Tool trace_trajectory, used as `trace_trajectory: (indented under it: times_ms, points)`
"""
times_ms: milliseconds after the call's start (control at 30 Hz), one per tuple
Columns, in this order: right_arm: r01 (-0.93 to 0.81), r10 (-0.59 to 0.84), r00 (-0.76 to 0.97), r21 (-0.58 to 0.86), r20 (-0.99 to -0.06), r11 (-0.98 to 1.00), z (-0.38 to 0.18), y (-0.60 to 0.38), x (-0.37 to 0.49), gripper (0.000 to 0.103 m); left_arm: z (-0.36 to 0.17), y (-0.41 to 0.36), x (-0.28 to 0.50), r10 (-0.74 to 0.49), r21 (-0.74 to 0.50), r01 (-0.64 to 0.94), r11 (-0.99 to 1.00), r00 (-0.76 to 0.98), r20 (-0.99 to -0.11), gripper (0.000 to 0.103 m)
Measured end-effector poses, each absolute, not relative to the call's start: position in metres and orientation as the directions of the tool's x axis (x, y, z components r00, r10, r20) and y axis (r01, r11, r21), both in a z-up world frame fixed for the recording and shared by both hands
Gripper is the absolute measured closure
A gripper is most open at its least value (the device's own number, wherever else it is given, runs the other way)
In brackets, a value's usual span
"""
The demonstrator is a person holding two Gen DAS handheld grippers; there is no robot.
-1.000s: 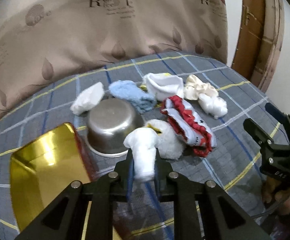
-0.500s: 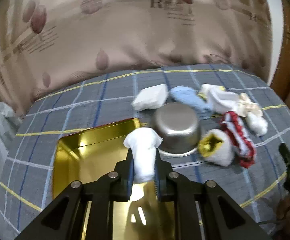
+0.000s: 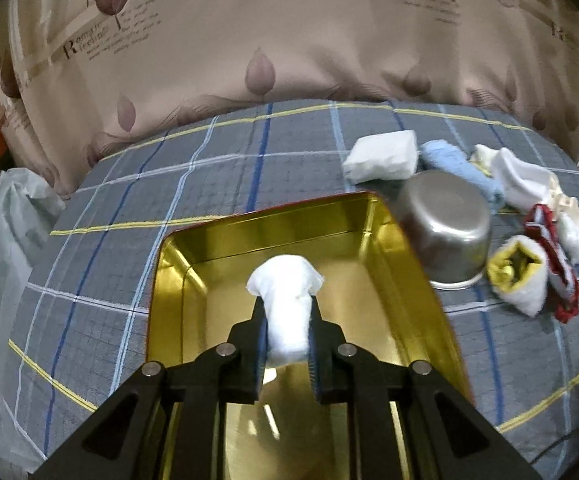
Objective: Organize soft objects
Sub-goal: 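Carry the white cloth with the left gripper into the gold tin and release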
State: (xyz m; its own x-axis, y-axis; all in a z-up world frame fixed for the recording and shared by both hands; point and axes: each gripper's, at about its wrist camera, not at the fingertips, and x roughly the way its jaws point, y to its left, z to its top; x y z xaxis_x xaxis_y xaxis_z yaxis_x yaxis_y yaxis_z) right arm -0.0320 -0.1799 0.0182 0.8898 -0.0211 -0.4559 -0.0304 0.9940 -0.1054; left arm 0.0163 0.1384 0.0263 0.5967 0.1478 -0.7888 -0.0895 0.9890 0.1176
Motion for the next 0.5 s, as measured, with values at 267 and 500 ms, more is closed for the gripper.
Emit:
trace_trajectory:
  times_ms: [267, 500]
  points:
    - [-0.03, -0.035, 0.884, -0.131, -0.466, 0.991, 0.017, -0.176, -0.03, 0.0, 0.016, 0.162, 0.036, 0.171, 0.113, -0.137, 0.984, 0.561, -0.81, 0.078]
    - [-0.03, -0.042, 0.881, -0.145, -0.471, 0.989, 0.016, -0.173, -0.029, 0.0, 0.014, 0.173, 0.047, 0.194, 0.116, -0.174, 0.978, 0.543, -0.817, 0.053]
